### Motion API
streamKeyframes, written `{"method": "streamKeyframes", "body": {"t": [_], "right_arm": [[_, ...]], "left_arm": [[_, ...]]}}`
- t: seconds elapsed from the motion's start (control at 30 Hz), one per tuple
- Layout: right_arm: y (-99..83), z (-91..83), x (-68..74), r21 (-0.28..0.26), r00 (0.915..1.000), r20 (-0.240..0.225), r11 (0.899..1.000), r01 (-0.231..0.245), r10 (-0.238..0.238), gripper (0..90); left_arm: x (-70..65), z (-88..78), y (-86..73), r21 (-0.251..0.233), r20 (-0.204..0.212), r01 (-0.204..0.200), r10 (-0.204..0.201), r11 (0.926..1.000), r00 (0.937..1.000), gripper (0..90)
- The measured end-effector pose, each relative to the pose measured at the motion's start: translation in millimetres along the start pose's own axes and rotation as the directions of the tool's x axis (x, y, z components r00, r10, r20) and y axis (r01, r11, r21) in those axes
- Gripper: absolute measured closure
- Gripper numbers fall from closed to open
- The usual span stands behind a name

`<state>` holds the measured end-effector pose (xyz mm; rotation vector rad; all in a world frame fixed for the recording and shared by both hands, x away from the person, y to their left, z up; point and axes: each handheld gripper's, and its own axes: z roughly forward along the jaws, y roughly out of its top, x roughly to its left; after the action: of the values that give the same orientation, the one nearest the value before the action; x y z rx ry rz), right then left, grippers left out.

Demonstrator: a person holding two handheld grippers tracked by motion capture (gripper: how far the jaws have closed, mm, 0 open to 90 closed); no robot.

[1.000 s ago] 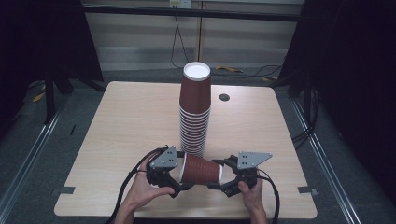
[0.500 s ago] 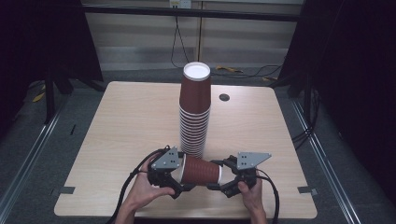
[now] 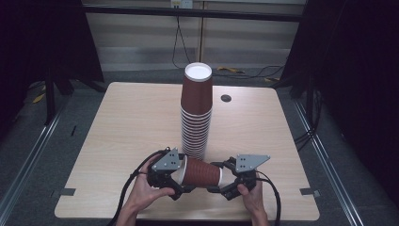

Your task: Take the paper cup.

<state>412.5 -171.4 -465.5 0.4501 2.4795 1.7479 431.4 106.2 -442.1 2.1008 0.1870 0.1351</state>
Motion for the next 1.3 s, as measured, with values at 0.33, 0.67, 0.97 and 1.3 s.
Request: {"method": "streamKeyframes", "body": {"t": [0.33, 0.67, 0.97, 1.3], "right_arm": [[-2.2, -0.1, 0.0, -0.008, 0.9995, 0.029, 1.0, -0.01, 0.01, 13.8], [-3.8, -4.6, 1.0, -0.048, 0.9972, 0.071, 0.999, -0.016, 0.02, 13.0], [-10.3, -12.7, -1.3, -0.106, 0.9812, 0.183, 0.993, -0.042, 0.061, 12.7], [-12.3, -16.9, -2.3, -0.143, 0.9598, 0.27, 0.989, -0.04, 0.078, 12.8]], "left_arm": [[1.6, -2.4, -0.4, 0.018, -0.021, 0.006, -0.006, 0.9998, 0.9998, 1.5], [2.7, -4.9, -1.7, 0.021, -0.037, 0.031, -0.031, 0.9993, 0.9989, 1.5], [7.7, -10.9, -4.5, 0.033, -0.045, 0.054, -0.052, 0.998, 0.9976, 1.5], [12.2, -19.3, -9.1, 0.041, -0.072, 0.08, -0.077, 0.996, 0.9945, 1.5]]}}
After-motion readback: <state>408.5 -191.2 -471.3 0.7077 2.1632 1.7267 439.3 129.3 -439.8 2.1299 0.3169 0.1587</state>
